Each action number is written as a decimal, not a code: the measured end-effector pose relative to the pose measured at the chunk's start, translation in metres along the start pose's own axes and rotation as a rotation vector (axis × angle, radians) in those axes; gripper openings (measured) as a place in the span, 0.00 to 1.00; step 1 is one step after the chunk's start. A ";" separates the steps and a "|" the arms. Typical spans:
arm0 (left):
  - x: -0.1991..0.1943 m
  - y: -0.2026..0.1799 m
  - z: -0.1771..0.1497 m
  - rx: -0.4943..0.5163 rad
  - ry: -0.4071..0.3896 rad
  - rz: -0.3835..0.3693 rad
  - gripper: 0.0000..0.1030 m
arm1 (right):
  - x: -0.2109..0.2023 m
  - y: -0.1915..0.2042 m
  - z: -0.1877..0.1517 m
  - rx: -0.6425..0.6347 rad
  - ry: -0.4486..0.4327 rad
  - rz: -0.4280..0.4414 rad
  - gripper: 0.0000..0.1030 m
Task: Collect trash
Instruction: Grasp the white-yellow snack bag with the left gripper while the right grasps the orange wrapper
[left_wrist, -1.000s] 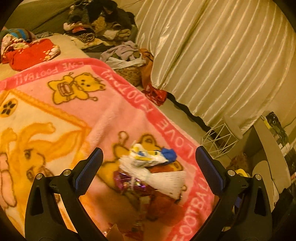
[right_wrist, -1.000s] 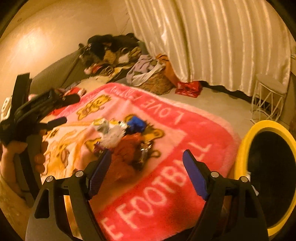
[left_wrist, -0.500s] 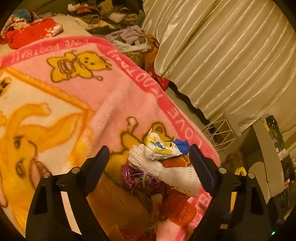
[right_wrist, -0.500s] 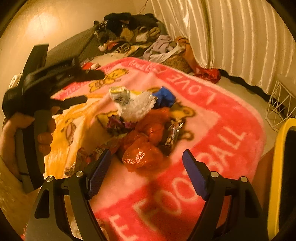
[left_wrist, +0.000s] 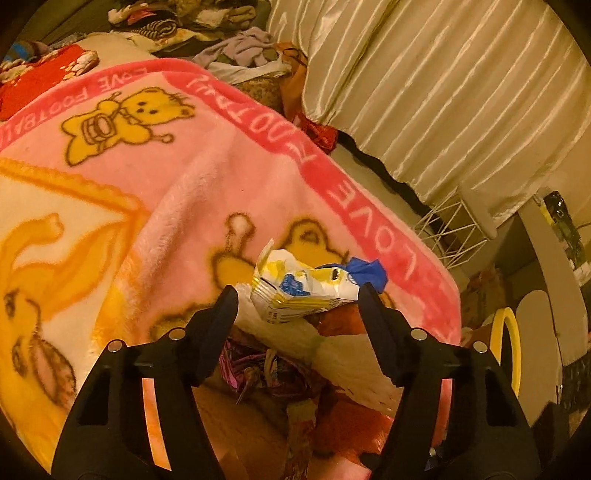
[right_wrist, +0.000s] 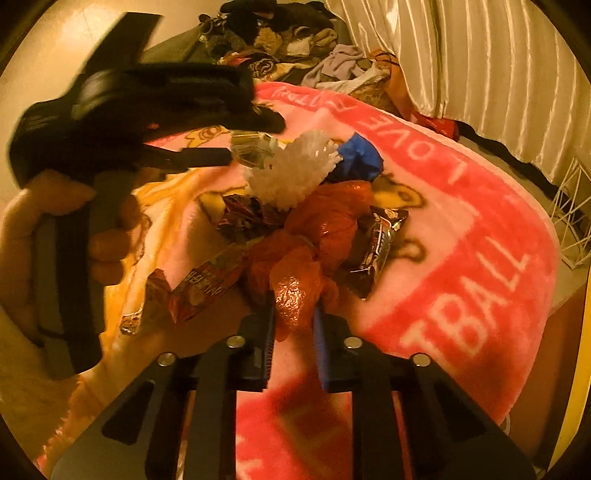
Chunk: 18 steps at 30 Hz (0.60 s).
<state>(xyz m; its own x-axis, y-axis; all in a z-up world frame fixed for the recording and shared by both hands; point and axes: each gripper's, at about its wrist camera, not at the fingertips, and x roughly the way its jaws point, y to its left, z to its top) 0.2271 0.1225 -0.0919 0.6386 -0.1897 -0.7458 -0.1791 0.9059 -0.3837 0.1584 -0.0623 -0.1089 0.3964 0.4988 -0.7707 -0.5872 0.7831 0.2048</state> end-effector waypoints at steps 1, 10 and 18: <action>0.001 0.001 0.000 -0.006 -0.001 0.007 0.47 | -0.002 0.001 -0.001 -0.002 -0.003 0.003 0.14; -0.001 0.000 -0.001 -0.007 -0.024 0.023 0.26 | -0.021 0.005 -0.010 -0.011 -0.038 0.017 0.11; -0.046 -0.004 -0.004 -0.012 -0.144 -0.027 0.26 | -0.052 0.009 -0.022 -0.034 -0.113 0.032 0.09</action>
<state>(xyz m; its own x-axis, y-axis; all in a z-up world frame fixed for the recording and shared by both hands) 0.1953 0.1261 -0.0580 0.7437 -0.1574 -0.6497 -0.1687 0.8962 -0.4103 0.1171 -0.0890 -0.0799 0.4529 0.5633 -0.6910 -0.6239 0.7540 0.2057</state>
